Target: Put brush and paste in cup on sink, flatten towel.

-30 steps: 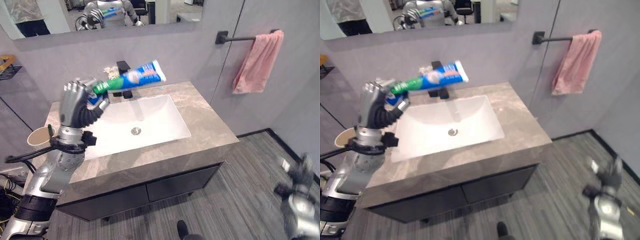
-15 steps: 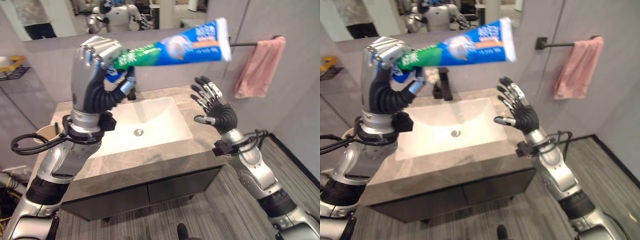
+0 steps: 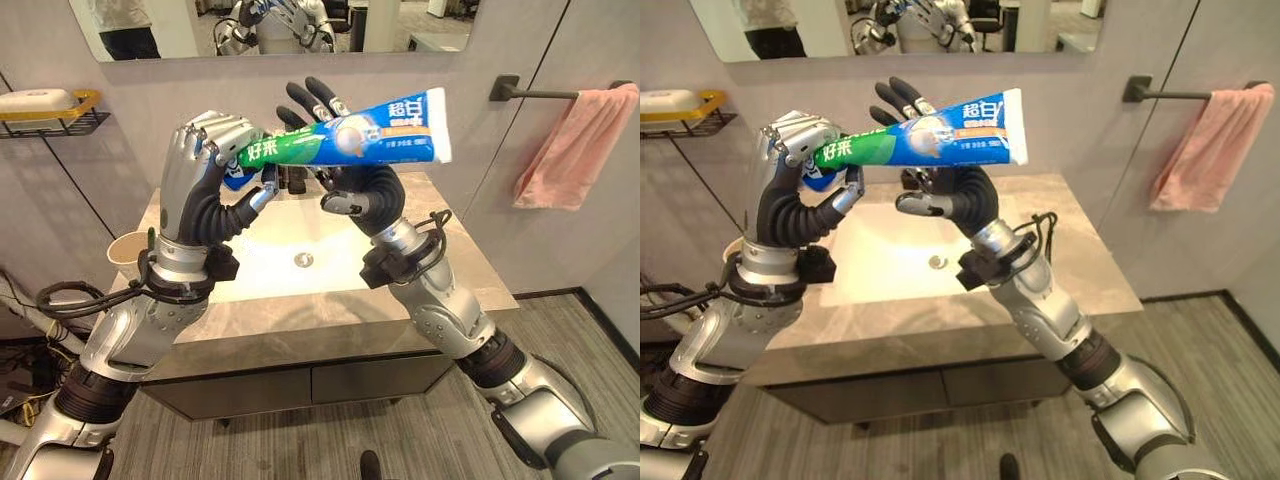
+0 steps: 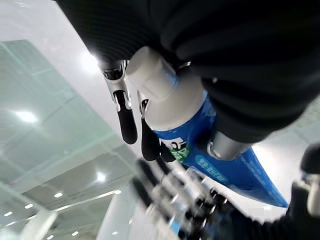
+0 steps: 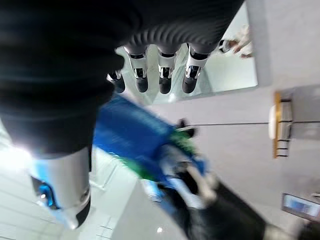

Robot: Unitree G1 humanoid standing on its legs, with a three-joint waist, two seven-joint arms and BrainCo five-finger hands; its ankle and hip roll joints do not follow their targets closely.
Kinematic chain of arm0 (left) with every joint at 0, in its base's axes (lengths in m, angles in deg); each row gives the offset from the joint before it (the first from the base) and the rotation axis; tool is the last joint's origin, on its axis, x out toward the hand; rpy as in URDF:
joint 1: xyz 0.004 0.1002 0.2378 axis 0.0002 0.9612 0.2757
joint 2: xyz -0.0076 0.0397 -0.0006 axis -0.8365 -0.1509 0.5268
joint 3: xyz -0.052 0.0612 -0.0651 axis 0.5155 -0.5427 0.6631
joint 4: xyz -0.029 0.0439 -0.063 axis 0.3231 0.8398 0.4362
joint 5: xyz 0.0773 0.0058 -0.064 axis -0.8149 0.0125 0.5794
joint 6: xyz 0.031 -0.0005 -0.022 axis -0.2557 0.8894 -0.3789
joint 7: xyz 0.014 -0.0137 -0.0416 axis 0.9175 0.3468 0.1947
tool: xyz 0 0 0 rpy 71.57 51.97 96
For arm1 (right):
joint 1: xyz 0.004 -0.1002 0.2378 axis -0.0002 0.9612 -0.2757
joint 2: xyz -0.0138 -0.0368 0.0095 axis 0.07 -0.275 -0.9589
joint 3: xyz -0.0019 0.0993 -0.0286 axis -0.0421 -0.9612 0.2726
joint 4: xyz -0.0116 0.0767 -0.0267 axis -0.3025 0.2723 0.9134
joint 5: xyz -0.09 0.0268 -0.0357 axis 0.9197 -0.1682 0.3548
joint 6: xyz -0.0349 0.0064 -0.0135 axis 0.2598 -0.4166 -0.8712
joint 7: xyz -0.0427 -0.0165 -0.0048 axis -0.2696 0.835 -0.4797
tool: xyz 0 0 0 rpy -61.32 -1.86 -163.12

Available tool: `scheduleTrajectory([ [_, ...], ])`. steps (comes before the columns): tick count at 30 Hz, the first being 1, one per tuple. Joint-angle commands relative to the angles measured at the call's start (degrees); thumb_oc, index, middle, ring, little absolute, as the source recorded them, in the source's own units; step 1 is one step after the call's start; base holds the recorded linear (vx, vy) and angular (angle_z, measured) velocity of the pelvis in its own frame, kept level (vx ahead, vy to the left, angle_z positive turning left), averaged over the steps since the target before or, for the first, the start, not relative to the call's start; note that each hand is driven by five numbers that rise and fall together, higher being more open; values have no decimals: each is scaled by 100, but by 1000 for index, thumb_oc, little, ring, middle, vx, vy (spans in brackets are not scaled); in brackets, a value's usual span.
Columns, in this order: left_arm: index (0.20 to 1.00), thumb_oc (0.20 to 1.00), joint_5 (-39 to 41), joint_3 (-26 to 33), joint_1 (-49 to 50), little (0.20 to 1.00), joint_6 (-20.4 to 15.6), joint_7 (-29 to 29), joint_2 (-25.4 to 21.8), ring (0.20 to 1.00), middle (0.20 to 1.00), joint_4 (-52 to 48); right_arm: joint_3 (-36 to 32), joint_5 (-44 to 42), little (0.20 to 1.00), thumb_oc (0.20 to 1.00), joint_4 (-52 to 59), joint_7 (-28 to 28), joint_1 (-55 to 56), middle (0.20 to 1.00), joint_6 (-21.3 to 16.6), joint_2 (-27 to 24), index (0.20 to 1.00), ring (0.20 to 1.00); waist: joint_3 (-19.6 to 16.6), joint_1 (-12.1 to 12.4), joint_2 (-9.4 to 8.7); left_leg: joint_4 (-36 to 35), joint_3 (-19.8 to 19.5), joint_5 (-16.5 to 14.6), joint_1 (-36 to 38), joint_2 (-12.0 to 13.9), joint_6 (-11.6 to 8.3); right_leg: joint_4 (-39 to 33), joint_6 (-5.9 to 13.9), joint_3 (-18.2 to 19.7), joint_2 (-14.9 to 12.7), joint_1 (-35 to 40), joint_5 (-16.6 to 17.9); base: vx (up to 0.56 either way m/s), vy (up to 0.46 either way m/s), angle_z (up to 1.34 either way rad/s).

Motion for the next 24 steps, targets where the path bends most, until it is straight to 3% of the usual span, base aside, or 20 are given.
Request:
scheduleTrajectory([
  [1,200,200,488,245,-125,200,-172,158,-180,200,200,-179,-370,-98,1000,1000,125,229,-586,1000,-486,398,1000,1000,-46,36,-413,36,-359,-31,-36,-35,136,46,546,136,-626,318,-43,0,0,0],
  [9,200,200,722,289,331,200,-171,66,-49,200,200,-87,-459,-229,1000,1000,293,439,-535,1000,-713,952,1000,1000,-25,147,-377,36,-499,-7,-68,-39,144,46,480,-54,-661,447,-106,11,-12,13],
  [10,200,200,756,263,350,200,-156,39,-39,200,200,-80,-406,-245,887,887,305,420,-480,887,-690,983,887,887,-20,160,-373,36,-517,-3,-66,-39,145,46,470,-75,-664,472,-119,10,-27,18],
  [11,200,200,807,273,387,200,-171,24,-28,200,200,-96,-360,-238,526,526,297,412,-451,526,-680,972,526,526,-22,177,-371,36,-541,0,-63,-36,144,46,458,-108,-664,496,-137,15,-29,16],
  [12,200,200,841,278,383,200,-183,27,-6,200,200,-107,-340,-251,228,228,282,415,-402,228,-677,964,228,228,-22,179,-358,36,-557,5,-58,-29,141,46,450,-130,-667,510,-148,15,-23,12],
  [13,200,200,852,263,384,200,-183,27,14,200,200,-109,-336,-258,200,200,267,423,-374,200,-691,969,200,200,-23,177,-354,36,-561,6,-52,-26,138,46,447,-141,-668,521,-151,10,-24,6],
  [22,200,200,1025,189,514,200,-183,-15,265,200,200,-151,-486,-38,200,200,246,652,-186,200,-752,989,200,200,-54,159,-316,36,-591,2,-23,14,131,46,412,-205,-636,584,-207,6,-9,2],
  [23,485,485,1111,137,539,485,-180,-21,336,485,485,-173,-503,-18,200,200,182,726,-195,200,-757,1039,200,200,-60,170,-320,36,-605,12,-37,15,131,46,401,-228,-638,587,-208,0,0,0],
  [24,545,545,1112,137,540,545,-179,-21,337,545,545,-173,-502,-18,200,200,182,726,-194,200,-757,1039,200,200,-57,169,-319,36,-606,7,-31,16,130,46,402,-231,-638,594,-213,-5,-17,5],
])
